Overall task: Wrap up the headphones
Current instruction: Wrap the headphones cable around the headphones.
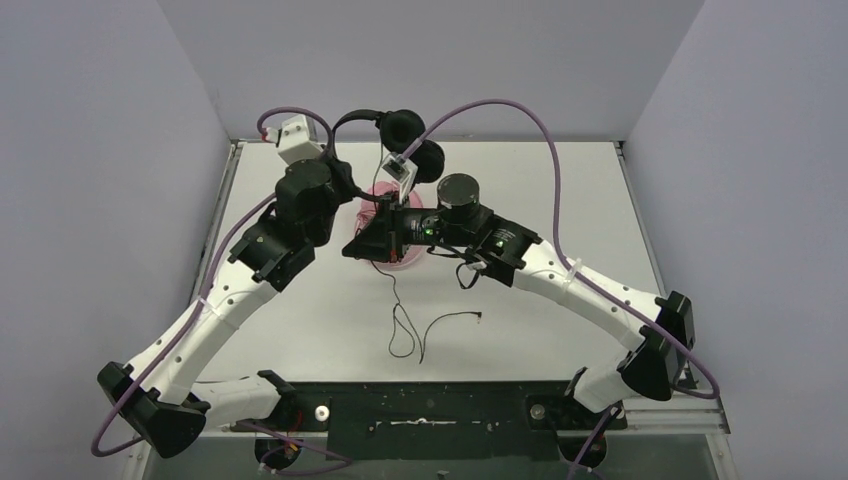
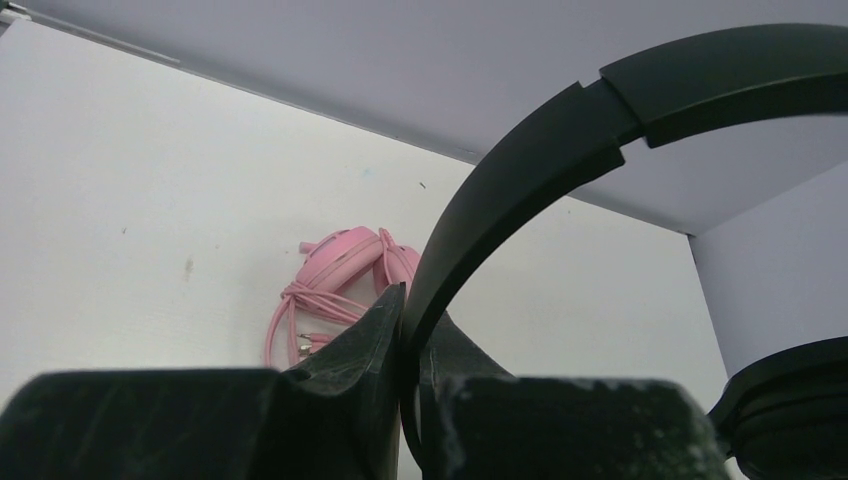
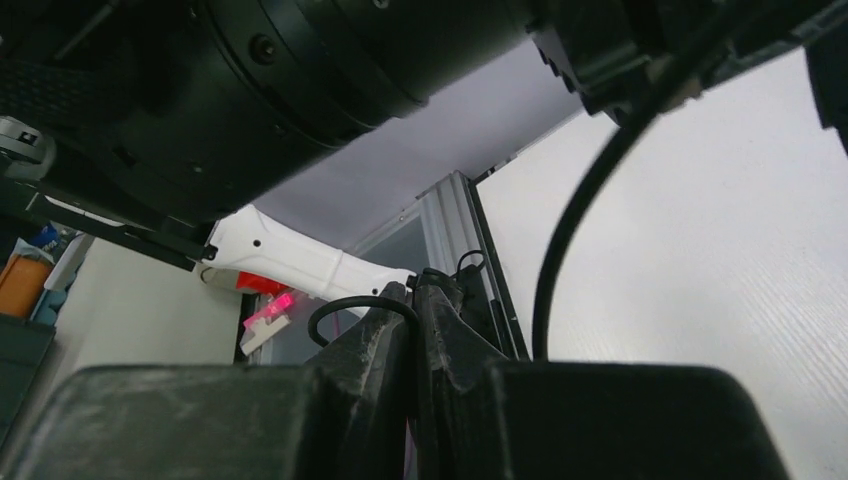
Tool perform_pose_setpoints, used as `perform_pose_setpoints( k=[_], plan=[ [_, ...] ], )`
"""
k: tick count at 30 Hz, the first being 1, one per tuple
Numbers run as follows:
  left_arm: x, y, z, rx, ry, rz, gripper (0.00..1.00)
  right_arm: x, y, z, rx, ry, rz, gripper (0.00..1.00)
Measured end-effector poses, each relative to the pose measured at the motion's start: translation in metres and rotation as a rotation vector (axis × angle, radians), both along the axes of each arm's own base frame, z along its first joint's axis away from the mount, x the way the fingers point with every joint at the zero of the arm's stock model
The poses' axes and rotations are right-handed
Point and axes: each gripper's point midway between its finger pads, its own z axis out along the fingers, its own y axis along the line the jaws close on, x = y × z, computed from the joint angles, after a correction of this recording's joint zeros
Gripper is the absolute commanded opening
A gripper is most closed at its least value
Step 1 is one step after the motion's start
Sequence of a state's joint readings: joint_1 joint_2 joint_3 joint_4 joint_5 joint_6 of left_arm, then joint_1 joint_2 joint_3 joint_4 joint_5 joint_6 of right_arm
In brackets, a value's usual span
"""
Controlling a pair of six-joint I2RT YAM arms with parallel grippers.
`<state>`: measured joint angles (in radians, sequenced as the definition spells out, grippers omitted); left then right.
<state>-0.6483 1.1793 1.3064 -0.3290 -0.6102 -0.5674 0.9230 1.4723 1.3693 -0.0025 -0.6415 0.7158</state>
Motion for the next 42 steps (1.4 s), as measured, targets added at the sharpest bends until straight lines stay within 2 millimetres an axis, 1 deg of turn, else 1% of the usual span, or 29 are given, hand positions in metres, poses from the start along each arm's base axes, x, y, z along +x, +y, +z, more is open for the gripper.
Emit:
perform_pose_setpoints(
  k=[3,5,7,11,14,17,19,21,25,28,31,37,42],
  plan=[
    [0.002,-0.003,0.002,-0.007,-0.015,-0.009,0.0,-0.002,0.005,0.007,0.005,-0.021,0.014,0.0],
    [0.003,-0.005,0.004,-0.015,-0.026,-0.018,0.0,-0.003,0.006,0.002,-0.023,-0.036,0.01,0.0],
    [0.003,-0.007,0.003,-0.017,-0.028,-0.026,0.0,0.002,0.004,-0.011,-0.086,-0.056,-0.027,0.01],
    [0.0,-0.009,0.002,-0.045,-0.02,-0.044,0.0,0.015,-0.009,-0.05,-0.257,-0.092,-0.126,0.03],
    [-0.006,-0.007,0.003,-0.096,-0.003,-0.055,0.0,0.022,-0.031,-0.079,-0.385,-0.114,-0.194,0.05],
    [-0.009,0.002,0.002,-0.143,0.021,-0.049,0.0,0.022,-0.056,-0.092,-0.456,-0.144,-0.244,0.08],
    [-0.01,0.005,0.0,-0.165,0.037,-0.05,0.0,0.021,-0.069,-0.09,-0.462,-0.168,-0.271,0.08],
    [-0.012,0.005,-0.002,-0.182,0.051,-0.06,0.0,0.019,-0.081,-0.082,-0.447,-0.193,-0.301,0.07],
    [-0.017,-0.001,-0.002,-0.207,0.08,-0.1,0.0,0.019,-0.098,-0.07,-0.413,-0.238,-0.36,0.05],
    [-0.02,-0.001,0.002,-0.214,0.092,-0.127,0.0,0.022,-0.111,-0.071,-0.412,-0.266,-0.411,0.04],
    [-0.025,-0.003,0.005,-0.206,0.108,-0.164,0.0,0.027,-0.122,-0.07,-0.409,-0.293,-0.467,0.04],
    [-0.036,-0.007,0.009,-0.181,0.138,-0.259,0.0,0.037,-0.146,-0.054,-0.407,-0.37,-0.574,0.07],
    [-0.052,-0.018,0.021,-0.15,0.146,-0.414,0.0,0.058,-0.167,-0.049,-0.433,-0.421,-0.639,0.08]
  ],
)
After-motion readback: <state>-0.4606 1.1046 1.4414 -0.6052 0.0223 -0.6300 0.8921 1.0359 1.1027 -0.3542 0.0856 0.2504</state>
